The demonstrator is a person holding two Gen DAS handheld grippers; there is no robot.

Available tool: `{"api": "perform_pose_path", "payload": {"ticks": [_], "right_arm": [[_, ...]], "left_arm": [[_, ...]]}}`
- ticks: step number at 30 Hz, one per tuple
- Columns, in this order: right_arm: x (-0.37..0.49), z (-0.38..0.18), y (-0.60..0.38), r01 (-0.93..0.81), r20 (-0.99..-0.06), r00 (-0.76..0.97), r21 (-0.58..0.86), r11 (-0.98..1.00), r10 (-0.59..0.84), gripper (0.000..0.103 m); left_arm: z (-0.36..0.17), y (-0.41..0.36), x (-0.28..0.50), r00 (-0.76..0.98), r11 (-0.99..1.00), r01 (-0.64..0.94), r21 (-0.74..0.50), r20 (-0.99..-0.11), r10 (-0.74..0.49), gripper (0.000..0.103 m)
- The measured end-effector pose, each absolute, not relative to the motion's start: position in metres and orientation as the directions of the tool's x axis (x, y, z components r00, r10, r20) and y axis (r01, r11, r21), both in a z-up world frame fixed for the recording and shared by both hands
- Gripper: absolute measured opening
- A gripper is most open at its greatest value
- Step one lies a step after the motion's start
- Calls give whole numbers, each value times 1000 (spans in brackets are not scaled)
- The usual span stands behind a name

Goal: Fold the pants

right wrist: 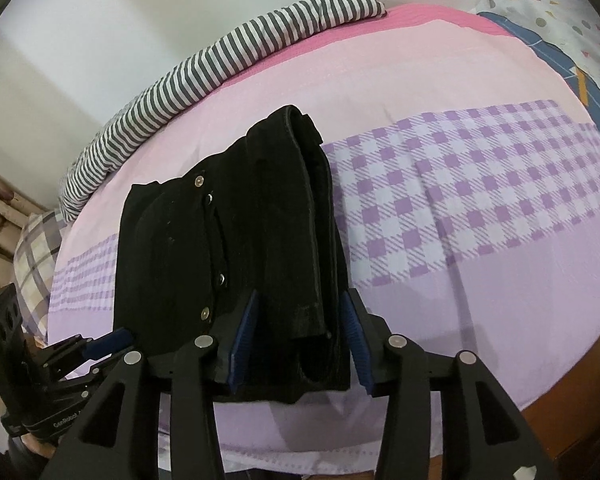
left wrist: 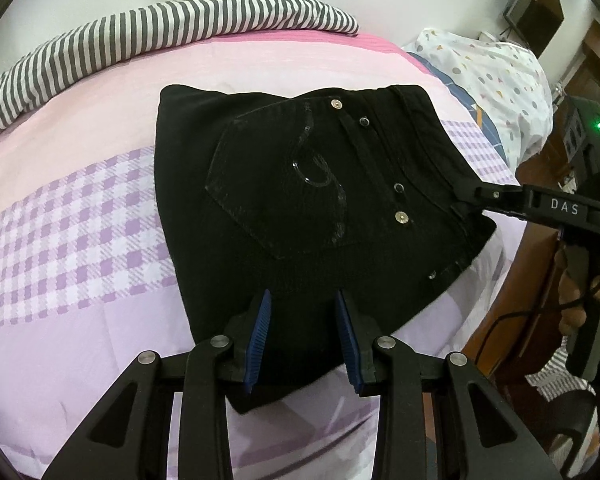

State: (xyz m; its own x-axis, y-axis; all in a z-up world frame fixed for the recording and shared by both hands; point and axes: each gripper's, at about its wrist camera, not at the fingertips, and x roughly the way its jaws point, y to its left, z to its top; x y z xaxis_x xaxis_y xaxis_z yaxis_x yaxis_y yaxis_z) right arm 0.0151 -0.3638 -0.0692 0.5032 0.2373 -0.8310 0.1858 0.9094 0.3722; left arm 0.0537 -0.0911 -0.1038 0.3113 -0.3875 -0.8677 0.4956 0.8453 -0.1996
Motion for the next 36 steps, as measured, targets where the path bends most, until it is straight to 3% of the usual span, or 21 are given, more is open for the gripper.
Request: {"api": "perform_pose_path", "payload": {"ticks": [13,23,29,36], "right_arm": [[2,-74,-367,207,-833,503,374,904,229,46],[4,-87,-372,236,-844,478,391,890,244,51],[3,-91,-376,243,-839,476,412,878,262,52],[3,-92,-378,245,-844,470,408,879,261,55]], "left_arm": [[-109,-100,43,338,847,520,-114,-883,-326,35],[-115,-103,43,338,843,524,-122,-879,-337,35],[-114,-94,44,325,838,516,-178,-864,-384,36],[-109,-62,60,275,822,456,-342,-824,-495,36]]}}
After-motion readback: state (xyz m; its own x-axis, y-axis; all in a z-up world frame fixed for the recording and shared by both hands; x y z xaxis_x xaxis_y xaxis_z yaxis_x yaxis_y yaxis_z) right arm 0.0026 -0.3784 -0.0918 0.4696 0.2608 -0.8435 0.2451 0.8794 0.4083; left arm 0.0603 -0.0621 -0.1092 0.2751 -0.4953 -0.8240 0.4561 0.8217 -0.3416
